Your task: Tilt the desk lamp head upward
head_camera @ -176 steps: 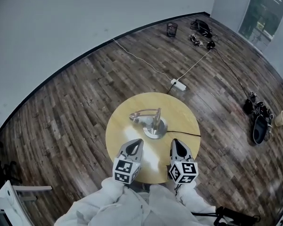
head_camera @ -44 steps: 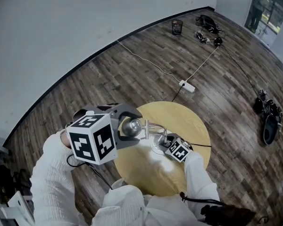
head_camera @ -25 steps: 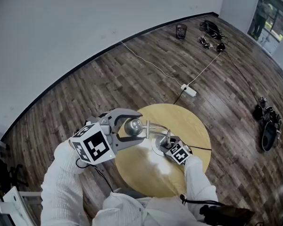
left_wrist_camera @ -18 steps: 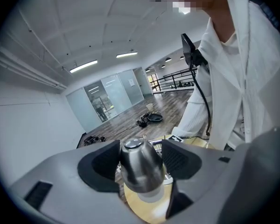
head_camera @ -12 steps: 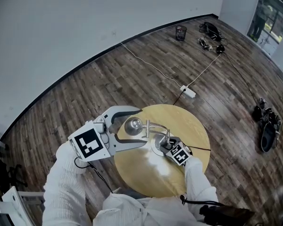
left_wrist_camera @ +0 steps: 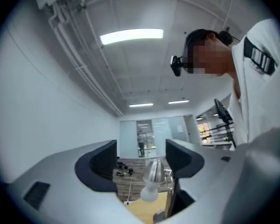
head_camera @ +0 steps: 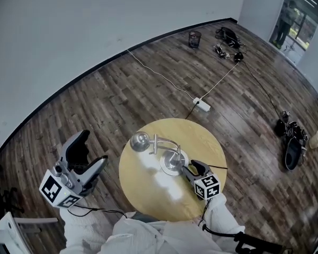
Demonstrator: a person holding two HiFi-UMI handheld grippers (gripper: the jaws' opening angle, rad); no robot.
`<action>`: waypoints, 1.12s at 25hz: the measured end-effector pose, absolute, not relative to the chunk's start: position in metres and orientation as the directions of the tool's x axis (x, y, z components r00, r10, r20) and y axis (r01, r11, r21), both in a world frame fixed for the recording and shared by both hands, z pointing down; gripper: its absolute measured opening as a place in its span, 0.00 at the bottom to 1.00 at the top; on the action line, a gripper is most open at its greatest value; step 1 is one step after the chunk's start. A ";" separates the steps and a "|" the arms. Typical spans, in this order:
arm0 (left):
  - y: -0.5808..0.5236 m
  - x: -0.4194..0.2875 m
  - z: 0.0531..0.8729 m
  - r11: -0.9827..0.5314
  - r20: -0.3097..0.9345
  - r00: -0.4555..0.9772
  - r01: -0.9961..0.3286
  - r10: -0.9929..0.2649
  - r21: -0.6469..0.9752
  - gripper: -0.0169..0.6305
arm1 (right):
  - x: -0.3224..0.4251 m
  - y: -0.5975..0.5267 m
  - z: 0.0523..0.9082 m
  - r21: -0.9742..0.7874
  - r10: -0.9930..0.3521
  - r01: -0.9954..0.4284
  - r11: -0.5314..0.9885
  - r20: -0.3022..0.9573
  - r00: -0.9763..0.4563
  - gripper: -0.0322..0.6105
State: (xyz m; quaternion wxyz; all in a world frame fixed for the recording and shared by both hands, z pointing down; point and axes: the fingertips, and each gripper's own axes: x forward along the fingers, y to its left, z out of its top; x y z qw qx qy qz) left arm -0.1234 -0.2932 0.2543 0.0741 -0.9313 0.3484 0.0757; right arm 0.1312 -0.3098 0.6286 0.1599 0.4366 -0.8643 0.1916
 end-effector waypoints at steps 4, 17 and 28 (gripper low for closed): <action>-0.275 -0.190 0.359 -0.478 -0.066 0.474 -0.859 -0.878 0.184 0.19 | 0.147 -0.284 0.613 -0.249 -0.787 -0.874 0.417 0.383 -0.484 0.28; -0.251 0.006 0.612 -0.462 0.455 0.534 -0.845 -0.712 0.269 0.03 | 0.123 -0.267 0.617 -0.179 -0.825 -0.941 0.286 0.455 -0.337 0.07; -0.236 0.011 0.571 -0.382 0.475 0.482 -0.876 -0.737 0.296 0.03 | 0.125 -0.240 0.587 -0.086 -0.869 -0.970 0.228 0.432 -0.243 0.07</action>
